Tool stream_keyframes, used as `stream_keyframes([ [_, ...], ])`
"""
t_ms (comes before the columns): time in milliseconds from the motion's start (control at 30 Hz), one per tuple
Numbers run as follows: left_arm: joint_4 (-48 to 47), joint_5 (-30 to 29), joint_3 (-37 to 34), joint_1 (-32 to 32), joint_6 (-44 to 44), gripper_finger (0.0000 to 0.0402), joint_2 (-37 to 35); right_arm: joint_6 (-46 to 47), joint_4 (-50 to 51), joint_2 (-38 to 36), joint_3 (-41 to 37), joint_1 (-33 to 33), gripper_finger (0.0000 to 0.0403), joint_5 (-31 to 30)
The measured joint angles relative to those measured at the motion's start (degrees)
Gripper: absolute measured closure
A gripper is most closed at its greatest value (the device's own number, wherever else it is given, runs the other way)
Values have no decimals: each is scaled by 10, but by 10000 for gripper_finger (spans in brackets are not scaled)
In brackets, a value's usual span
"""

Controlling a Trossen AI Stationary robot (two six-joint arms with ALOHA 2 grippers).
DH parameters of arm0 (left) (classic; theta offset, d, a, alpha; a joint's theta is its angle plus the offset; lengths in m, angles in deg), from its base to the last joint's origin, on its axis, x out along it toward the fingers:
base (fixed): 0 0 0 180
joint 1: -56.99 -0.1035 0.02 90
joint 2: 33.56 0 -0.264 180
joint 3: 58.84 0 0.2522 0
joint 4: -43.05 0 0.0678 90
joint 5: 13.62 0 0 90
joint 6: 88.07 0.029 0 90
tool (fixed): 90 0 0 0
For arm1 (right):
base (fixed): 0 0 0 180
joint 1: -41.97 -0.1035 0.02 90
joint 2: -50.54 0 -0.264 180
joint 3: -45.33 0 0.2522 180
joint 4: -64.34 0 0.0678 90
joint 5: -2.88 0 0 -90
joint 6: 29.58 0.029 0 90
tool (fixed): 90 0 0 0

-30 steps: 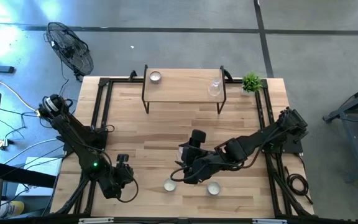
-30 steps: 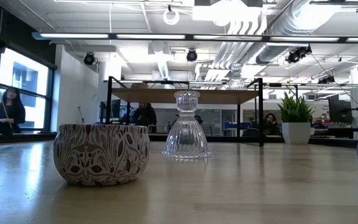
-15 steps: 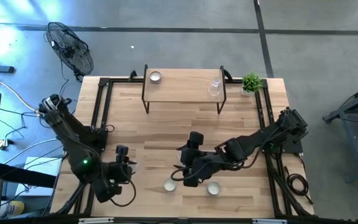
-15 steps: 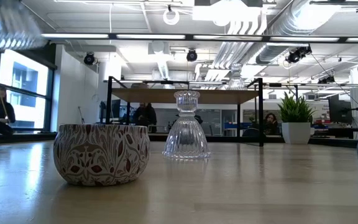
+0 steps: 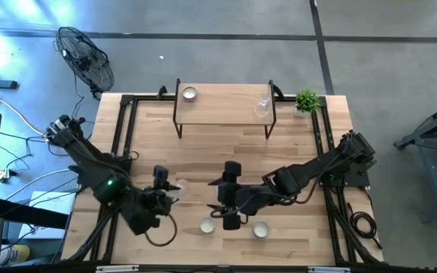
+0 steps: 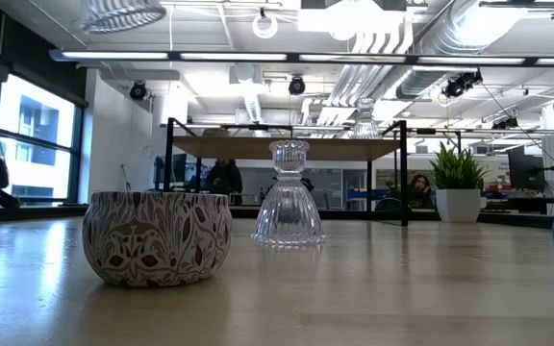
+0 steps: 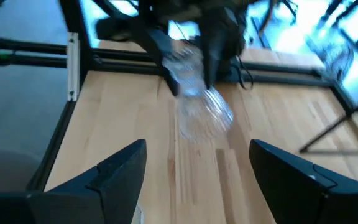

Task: Pick & Place candle stick holders
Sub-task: Put the bottom transparent candle holder on the shelf

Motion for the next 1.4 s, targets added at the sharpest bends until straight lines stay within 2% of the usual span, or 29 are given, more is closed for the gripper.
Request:
stream_keyframes([
  [133, 23, 33, 0, -29, 43, 247, 0, -36, 0, 0, 0, -2, 123, -8],
  [433, 100, 92, 0, -61, 142, 247, 0, -8, 21, 0, 0, 8, 123, -9],
  [933, 95, 108, 0, -67, 141, 247, 0, -15, 20, 0, 0, 12, 120, -10],
  [1067, 95, 108, 0, -67, 140, 247, 0, -16, 21, 0, 0, 11, 92, 12],
  [1267, 95, 108, 0, -66, 138, 247, 0, -8, 23, 0, 0, 12, 16, 21],
  [1400, 98, 105, 0, -66, 139, 247, 0, -13, 19, 0, 0, 12, 16, 26],
])
